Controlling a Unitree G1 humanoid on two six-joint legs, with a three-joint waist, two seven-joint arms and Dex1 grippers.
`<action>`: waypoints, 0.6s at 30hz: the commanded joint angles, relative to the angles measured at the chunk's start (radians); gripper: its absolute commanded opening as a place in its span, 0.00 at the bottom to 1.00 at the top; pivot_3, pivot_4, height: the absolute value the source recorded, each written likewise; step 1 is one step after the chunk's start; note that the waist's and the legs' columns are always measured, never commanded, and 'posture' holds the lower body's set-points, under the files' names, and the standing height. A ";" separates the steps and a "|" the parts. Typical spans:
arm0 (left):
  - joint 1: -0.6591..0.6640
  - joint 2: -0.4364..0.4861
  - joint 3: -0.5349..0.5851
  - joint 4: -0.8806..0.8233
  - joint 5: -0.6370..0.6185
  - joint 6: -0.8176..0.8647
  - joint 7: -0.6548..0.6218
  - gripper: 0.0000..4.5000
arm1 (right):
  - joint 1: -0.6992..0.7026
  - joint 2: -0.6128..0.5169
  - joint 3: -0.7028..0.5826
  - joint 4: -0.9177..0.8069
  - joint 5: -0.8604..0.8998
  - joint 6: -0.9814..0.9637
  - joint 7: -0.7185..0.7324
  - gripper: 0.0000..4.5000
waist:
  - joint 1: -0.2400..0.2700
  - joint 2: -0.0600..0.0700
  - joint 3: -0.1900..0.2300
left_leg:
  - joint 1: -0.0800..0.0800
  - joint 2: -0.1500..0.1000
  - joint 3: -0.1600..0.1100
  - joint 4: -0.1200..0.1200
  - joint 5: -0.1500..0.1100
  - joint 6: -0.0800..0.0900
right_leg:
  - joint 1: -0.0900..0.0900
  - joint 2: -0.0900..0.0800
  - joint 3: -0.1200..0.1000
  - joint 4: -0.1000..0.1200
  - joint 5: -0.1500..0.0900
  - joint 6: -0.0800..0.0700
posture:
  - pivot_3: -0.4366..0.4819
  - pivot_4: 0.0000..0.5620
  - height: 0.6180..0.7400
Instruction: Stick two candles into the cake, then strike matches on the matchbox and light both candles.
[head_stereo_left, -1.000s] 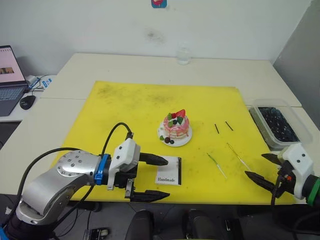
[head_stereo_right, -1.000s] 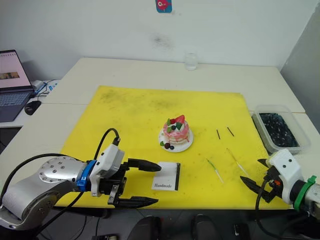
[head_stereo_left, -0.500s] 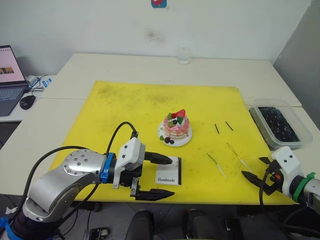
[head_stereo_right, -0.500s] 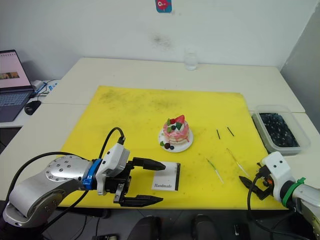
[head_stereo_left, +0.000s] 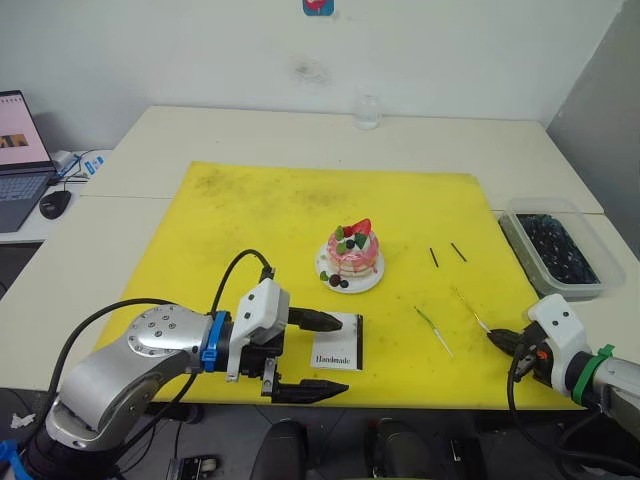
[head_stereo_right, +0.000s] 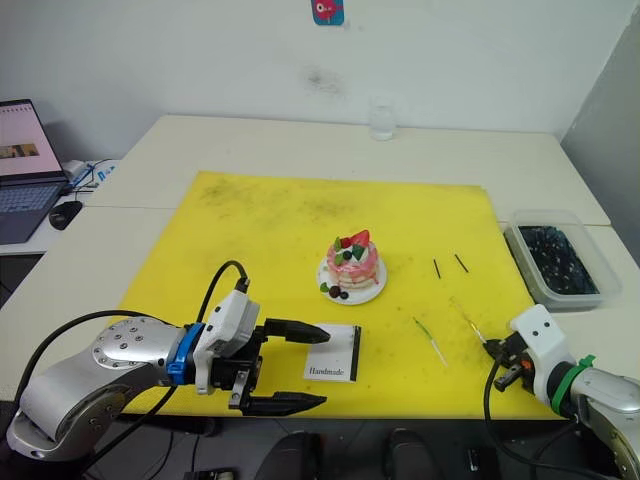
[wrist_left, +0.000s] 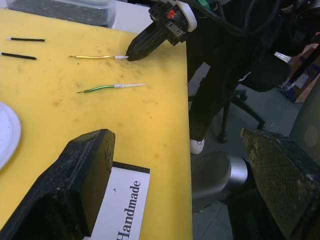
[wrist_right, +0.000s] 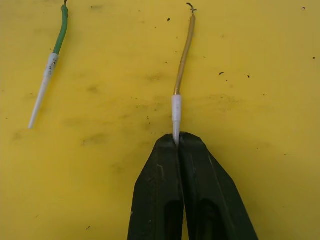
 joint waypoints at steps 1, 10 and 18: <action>0.012 -0.011 0.036 -0.019 -0.028 -0.003 0.027 1.00 | 0.013 -0.011 -0.065 -0.022 0.034 0.002 0.031 0.01 | 0.000 0.000 0.000 | 0.000 0.000 0.000 0.000 0.000 0.000 | 0.000 0.000 0.000 0.000 0.000 0.000 | 0.48 0.27 1.00; -0.013 -0.089 0.111 0.049 -0.193 0.147 0.189 1.00 | -0.087 0.007 -0.250 -0.113 0.292 0.099 0.048 0.01 | -0.001 0.000 0.000 | 0.000 0.001 -0.001 0.000 0.000 0.000 | 0.000 0.000 0.000 0.000 0.002 0.003 | 0.48 0.27 1.00; -0.173 -0.281 0.126 0.143 -0.423 0.267 0.398 1.00 | -0.392 0.123 -0.209 -0.117 0.799 0.199 -0.246 0.01 | -0.001 -0.001 0.000 | -0.001 -0.001 -0.002 0.001 0.000 0.000 | 0.001 0.002 0.001 0.000 0.003 0.005 | 0.48 0.27 1.00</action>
